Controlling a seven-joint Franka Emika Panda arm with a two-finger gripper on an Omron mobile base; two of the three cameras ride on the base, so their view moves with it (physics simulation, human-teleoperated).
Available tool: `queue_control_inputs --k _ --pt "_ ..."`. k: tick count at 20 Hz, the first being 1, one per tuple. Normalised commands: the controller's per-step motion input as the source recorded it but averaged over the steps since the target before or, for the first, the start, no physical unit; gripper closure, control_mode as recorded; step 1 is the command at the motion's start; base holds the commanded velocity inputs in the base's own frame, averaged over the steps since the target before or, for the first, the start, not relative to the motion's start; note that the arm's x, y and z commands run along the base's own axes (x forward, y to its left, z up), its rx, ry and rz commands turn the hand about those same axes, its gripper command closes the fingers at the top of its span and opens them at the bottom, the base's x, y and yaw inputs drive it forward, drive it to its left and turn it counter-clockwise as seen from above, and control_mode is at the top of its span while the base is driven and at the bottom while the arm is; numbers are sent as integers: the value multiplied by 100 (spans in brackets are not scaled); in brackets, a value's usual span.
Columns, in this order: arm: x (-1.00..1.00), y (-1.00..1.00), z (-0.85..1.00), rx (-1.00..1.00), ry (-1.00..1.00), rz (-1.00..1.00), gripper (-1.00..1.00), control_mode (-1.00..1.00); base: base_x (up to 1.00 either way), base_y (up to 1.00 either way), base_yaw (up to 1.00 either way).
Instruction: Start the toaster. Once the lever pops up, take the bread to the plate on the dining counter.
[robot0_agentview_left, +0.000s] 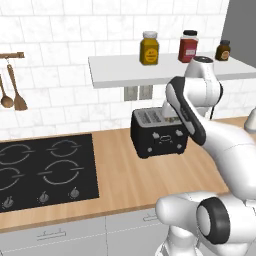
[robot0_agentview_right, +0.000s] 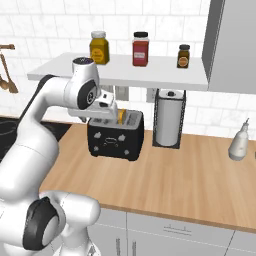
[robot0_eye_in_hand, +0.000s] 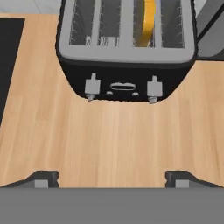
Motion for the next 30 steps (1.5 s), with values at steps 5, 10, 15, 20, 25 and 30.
queue_control_inputs --k 5,10,15,20,25,30 --pt "6 -48 -10 0 0 0 -100 -100 0 0 0" --pt "3 -52 -27 0 0 0 -100 -100 0 0 0" --pt "10 -38 -31 0 0 0 -100 -100 0 0 0" --pt "23 -25 -31 0 0 0 -100 -100 0 0 0" --pt "25 -6 -35 0 0 0 -100 -100 0 0 0" --pt "32 0 -33 0 -1 0 -100 -100 0 0 0"
